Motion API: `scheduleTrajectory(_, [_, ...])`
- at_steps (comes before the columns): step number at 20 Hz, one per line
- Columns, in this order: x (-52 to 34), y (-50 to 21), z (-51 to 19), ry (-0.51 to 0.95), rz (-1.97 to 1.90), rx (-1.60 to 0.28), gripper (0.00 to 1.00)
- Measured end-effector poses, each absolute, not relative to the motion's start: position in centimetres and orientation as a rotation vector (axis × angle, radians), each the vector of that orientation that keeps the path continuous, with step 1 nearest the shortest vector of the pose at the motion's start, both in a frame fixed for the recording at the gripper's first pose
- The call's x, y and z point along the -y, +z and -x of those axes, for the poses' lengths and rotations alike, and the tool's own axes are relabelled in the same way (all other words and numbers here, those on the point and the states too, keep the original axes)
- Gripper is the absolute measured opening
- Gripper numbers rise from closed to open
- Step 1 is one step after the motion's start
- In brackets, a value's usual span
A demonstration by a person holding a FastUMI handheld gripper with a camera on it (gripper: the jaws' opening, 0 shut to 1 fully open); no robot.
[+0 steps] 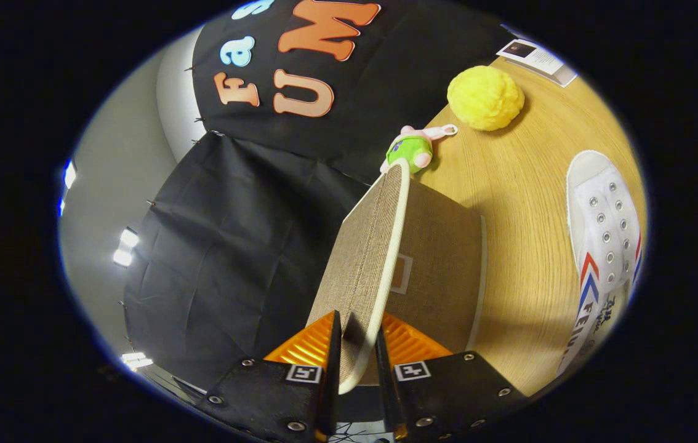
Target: Open the storage box then place both shoes into the box .Put the left shoe in first, then the right shoe, with the right side of both shoes facing outward in a uniform manner.
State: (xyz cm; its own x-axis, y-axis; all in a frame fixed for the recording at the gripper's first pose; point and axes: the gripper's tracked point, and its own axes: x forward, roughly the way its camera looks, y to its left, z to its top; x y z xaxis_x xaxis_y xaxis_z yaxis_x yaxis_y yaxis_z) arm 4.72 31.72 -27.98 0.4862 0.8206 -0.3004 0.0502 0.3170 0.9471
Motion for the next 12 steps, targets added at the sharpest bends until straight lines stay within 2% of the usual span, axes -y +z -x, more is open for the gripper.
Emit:
scheduleTrajectory(1, [-31.6,-27.6,-5.0,0.611,-1.151,-0.941,0.14])
scheduleTrajectory(3, [-31.5,-26.0,-5.8,0.611,-1.174,-0.9,0.09])
scheduleTrajectory(12, [-35.0,-18.0,-8.2,0.69,-1.111,-0.803,0.1])
